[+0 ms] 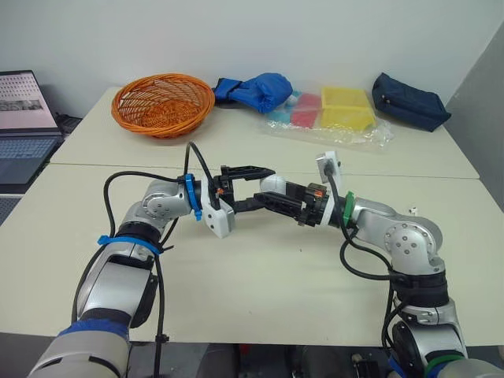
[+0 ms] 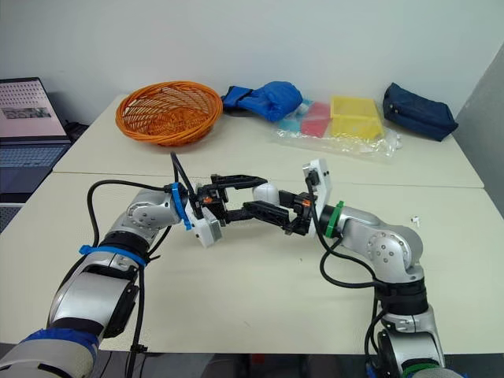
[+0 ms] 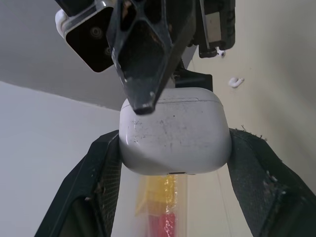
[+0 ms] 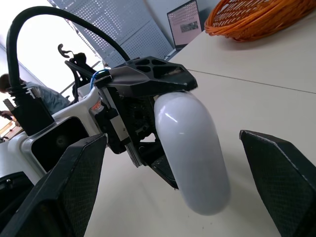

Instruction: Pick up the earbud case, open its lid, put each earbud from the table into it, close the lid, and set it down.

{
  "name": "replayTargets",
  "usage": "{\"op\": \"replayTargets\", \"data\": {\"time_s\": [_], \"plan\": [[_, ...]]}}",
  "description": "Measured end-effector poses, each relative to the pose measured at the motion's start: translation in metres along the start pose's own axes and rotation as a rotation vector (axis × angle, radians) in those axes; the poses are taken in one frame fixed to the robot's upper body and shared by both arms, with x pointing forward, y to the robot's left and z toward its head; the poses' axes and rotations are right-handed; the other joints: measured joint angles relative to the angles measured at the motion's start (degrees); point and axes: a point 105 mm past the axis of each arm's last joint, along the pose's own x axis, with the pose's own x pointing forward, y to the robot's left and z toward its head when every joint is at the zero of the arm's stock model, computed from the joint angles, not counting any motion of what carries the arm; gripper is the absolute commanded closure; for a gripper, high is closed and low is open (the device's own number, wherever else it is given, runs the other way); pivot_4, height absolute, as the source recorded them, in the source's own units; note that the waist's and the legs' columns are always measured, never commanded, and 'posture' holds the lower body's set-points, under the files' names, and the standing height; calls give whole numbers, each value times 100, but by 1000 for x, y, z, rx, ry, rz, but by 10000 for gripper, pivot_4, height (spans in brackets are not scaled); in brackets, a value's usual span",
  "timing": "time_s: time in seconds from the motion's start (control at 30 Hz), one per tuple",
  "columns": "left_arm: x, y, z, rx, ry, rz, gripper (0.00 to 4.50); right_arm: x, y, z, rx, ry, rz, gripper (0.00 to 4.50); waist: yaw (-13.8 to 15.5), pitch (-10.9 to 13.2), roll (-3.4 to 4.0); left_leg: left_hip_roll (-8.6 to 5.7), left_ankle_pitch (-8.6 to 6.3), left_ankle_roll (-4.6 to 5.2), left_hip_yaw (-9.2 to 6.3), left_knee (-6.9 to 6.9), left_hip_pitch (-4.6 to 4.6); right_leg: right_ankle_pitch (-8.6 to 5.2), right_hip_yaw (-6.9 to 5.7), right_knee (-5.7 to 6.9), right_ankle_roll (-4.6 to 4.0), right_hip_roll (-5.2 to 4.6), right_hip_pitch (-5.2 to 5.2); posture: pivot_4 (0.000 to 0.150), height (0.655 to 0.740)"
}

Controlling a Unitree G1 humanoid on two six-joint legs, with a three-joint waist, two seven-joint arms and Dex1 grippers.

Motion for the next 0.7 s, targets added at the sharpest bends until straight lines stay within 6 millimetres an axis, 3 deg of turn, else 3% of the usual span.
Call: {"op": "replayTargets", "data": {"time_s": [0.23, 0.37, 0.6, 0.7], "plan": [[0, -3, -1, 4, 4, -8, 17443, 2, -3, -5, 9, 25, -10, 0, 0, 0, 0, 1, 0, 0, -1, 0, 0, 2, -2, 0, -3, -1, 0, 1500, 7400], [1, -3, -1, 6, 4, -5, 17443, 1, -7, -9, 14, 47, -29, 9130, 0, 0, 0, 2, 0, 0, -2, 0, 0, 2, -2, 1, -3, -1, 0, 1500, 7400], [2, -6, 0, 5, -3, -7, 17443, -1, -12, -12, 1, 73, -58, 33628, 1, 0, 0, 1, 0, 0, -1, 0, 0, 2, -4, 1, -4, -1, 0, 1500, 7400], [4, -7, -1, -1, -2, -7, 17443, -1, -13, -13, -8, 82, -65, 34391, 0, 0, 0, 1, 0, 0, 0, 1, 0, 2, -3, 2, -4, -1, 0, 1500, 7400]]}}
